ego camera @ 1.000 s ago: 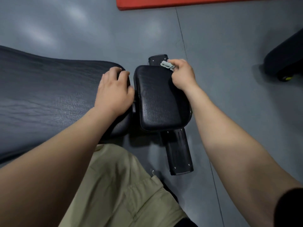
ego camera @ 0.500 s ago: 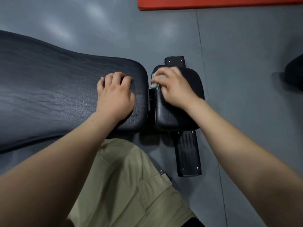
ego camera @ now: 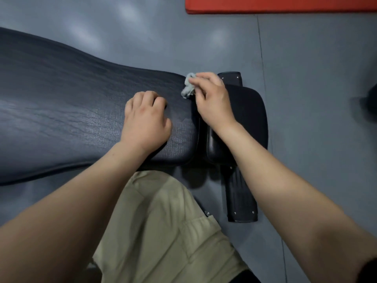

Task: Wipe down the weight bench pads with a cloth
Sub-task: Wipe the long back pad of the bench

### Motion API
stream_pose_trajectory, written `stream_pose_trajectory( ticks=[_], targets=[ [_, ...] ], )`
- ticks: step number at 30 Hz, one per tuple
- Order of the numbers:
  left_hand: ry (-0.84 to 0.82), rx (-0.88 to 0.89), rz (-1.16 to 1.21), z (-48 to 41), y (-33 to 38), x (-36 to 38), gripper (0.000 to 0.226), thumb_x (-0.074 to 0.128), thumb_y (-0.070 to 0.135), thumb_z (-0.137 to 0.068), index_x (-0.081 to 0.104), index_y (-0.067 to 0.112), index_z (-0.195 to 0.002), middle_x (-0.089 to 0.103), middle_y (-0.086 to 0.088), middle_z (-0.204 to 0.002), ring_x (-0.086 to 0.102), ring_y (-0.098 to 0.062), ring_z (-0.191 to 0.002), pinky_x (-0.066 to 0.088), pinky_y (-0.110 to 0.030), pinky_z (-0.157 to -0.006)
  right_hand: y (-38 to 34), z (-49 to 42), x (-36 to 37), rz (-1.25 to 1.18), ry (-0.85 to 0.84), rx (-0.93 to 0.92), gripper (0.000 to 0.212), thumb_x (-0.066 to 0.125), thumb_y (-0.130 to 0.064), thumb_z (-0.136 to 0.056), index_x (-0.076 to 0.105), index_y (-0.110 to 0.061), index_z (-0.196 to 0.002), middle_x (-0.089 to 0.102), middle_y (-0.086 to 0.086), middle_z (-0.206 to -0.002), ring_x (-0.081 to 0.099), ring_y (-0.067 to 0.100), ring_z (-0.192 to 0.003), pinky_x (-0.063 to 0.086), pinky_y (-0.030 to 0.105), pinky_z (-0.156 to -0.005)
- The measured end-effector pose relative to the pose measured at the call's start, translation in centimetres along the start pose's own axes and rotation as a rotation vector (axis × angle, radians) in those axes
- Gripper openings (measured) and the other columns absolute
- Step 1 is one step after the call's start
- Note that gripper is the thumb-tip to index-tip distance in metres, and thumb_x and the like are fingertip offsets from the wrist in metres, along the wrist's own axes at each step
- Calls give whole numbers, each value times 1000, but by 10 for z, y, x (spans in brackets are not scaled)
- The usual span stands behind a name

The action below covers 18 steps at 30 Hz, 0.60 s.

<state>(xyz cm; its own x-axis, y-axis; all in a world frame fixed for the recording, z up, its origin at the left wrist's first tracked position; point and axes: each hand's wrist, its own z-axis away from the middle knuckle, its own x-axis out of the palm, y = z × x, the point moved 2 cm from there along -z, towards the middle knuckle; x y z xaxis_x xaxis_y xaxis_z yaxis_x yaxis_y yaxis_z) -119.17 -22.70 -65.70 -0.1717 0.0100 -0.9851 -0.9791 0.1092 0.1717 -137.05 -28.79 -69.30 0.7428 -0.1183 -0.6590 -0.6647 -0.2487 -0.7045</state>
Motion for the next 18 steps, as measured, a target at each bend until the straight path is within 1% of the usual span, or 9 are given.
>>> stream_pose_trajectory(
  ticks=[2, 4, 6, 8, 10, 12, 15, 16, 18],
  targets=[
    [10, -54, -16, 6, -10, -6, 39, 49, 30, -82, 63, 15, -115, 54, -8, -124, 41, -34, -122, 32, -49, -102, -19, 1, 15, 13, -16, -63, 26, 63, -6, -90, 75, -10, -112, 67, 7, -116, 62, 28, -105, 47, 39, -99],
    [34, -110, -14, 12, -23, -12, 34, 53, 26, -83, 63, 14, -114, 53, -9, -125, 40, -34, -122, 32, -50, -99, -38, 24, 22, 29, -37, -174, 22, 66, -6, -89, 75, -8, -108, 69, 7, -114, 62, 28, -101, 47, 41, -94],
    [55, -156, -7, 16, -34, -16, 32, 56, 22, -84, 63, 13, -113, 53, -11, -125, 40, -35, -121, 33, -50, -97, -51, 61, 22, -14, -126, -276, 19, 67, -4, -88, 75, -6, -106, 69, 7, -111, 61, 28, -99, 47, 39, -91],
    [72, -196, -10, 21, -45, -21, 31, 57, 19, -83, 63, 13, -113, 53, -12, -124, 41, -36, -119, 33, -49, -95, -61, 96, 19, -66, -247, -377, 21, 69, -5, -88, 75, -7, -108, 68, 8, -111, 58, 27, -98, 46, 33, -92],
    [74, -227, -16, 25, -57, -25, 31, 56, 17, -83, 64, 13, -113, 53, -12, -122, 40, -36, -118, 32, -49, -94, -58, 95, 18, -59, -342, -458, 23, 67, -5, -88, 75, -8, -110, 66, 9, -114, 58, 28, -100, 46, 32, -93],
    [61, -245, -24, 28, -65, -28, 31, 55, 17, -84, 63, 13, -114, 52, -12, -122, 40, -36, -117, 32, -49, -94, -48, 61, 27, -5, -310, -422, 22, 64, -3, -88, 74, -8, -107, 65, 10, -114, 59, 32, -102, 44, 29, -95],
    [56, -255, -33, 34, -76, -32, 30, 54, 18, -86, 62, 14, -115, 51, -12, -121, 40, -36, -116, 32, -50, -95, -42, 6, 39, 67, -148, -214, 19, 61, -4, -85, 73, -10, -99, 63, 8, -107, 60, 35, -99, 38, 24, -93],
    [58, -262, -35, 36, -79, -34, 30, 54, 19, -86, 62, 14, -114, 51, -11, -121, 40, -35, -116, 32, -49, -95, -45, 3, 41, 69, -128, -183, 17, 60, -6, -85, 73, -10, -96, 62, 7, -105, 59, 34, -97, 39, 25, -91],
    [60, -262, -37, 39, -84, -35, 29, 53, 22, -85, 62, 15, -113, 52, -11, -120, 41, -35, -115, 32, -49, -94, -58, 25, 39, 93, -137, -203, 13, 59, -9, -83, 70, -9, -91, 58, 6, -103, 55, 30, -94, 44, 31, -86]
  ],
)
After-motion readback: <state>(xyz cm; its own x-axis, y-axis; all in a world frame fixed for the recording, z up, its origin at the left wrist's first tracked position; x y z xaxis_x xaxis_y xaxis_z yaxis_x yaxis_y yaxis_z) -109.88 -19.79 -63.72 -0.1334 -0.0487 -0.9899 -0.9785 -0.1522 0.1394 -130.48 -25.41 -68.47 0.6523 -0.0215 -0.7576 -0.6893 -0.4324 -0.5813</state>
